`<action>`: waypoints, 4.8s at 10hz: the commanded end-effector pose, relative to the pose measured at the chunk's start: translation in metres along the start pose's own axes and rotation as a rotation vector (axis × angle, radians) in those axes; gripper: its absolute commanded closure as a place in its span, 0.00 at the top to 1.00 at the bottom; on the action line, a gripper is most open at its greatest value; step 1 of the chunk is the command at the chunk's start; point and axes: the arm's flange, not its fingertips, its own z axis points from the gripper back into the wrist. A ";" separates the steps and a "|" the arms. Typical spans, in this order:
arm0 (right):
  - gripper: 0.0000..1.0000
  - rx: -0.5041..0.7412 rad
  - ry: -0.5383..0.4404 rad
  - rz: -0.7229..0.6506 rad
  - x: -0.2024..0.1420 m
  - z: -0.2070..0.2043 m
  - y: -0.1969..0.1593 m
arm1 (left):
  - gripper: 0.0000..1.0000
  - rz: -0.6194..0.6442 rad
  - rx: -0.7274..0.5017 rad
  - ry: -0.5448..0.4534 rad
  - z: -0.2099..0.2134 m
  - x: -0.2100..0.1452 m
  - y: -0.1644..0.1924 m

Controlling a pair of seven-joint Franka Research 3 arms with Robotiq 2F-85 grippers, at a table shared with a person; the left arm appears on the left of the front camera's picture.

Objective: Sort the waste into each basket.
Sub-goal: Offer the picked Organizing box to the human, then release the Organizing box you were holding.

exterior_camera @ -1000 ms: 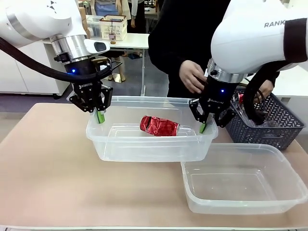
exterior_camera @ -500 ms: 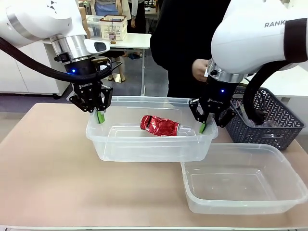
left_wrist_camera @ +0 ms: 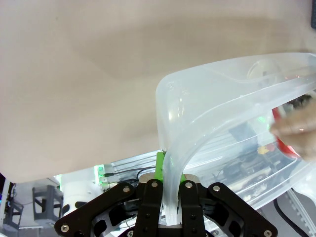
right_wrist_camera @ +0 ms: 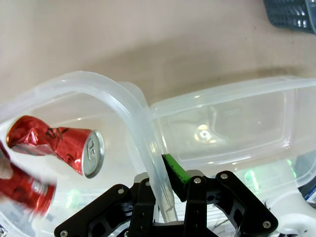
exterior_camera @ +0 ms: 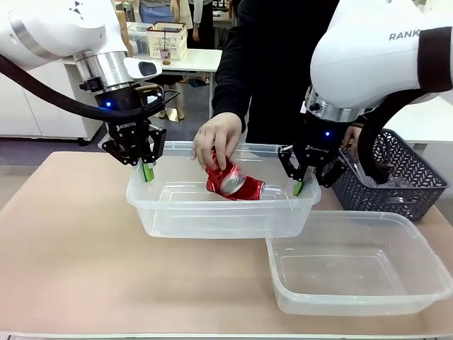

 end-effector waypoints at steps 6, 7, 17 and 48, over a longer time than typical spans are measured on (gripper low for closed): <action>0.06 0.007 -0.007 -0.010 0.003 0.001 -0.003 | 0.05 -0.015 -0.007 0.007 0.002 -0.004 -0.003; 0.06 0.007 -0.007 -0.010 0.003 0.001 -0.003 | 0.05 -0.015 -0.007 0.007 0.002 -0.004 -0.003; 0.06 0.007 -0.007 -0.010 0.003 0.001 -0.003 | 0.05 -0.015 -0.007 0.007 0.002 -0.004 -0.003; 0.06 -0.129 0.037 0.024 0.171 0.026 0.067 | 0.05 0.040 -0.028 -0.101 0.073 0.156 0.026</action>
